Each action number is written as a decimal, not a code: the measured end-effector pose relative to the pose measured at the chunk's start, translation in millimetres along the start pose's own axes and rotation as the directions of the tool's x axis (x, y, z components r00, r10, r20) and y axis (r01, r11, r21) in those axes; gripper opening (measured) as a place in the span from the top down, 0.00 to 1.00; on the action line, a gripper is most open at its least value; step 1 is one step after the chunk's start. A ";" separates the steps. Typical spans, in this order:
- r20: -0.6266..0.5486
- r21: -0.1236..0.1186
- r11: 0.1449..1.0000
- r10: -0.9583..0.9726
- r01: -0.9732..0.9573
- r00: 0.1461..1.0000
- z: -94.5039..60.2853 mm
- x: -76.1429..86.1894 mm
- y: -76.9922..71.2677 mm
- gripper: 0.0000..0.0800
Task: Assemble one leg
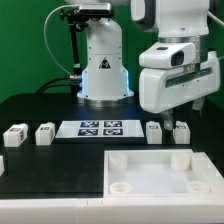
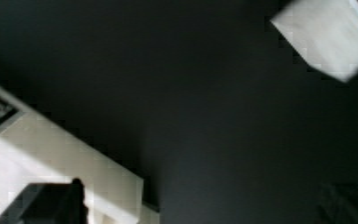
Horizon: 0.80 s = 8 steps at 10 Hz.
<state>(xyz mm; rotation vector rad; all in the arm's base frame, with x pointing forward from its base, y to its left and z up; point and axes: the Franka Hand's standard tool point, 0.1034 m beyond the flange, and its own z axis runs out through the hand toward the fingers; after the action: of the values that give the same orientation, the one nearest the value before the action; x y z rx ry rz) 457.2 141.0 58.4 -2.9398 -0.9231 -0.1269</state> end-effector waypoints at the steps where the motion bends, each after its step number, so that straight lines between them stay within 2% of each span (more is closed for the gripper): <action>1: 0.006 0.006 0.995 0.104 -0.104 0.995 -0.3 0.0 -1.6 0.19; 3: 0.007 0.021 0.948 0.319 -0.319 0.948 0.3 0.4 -4.5 0.19; 4: 0.029 0.027 0.886 0.463 -0.463 0.886 2.3 -3.4 -12.5 0.19; 5: 0.067 0.019 0.851 0.523 -0.525 0.850 2.1 -8.9 -25.6 0.19; 6: 0.124 0.008 0.858 0.509 -0.514 0.852 0.9 -17.5 -34.5 0.19; 8: 0.136 0.007 0.835 0.544 -0.550 0.828 7.6 -20.7 -39.9 0.19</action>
Offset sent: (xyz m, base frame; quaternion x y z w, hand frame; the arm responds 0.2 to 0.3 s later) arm -0.0311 0.0033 -0.0099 0.0085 -0.0791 0.3205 0.9439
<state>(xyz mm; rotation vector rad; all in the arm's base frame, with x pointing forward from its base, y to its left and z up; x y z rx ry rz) 417.9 162.6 50.1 -3.0555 -0.0493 0.1138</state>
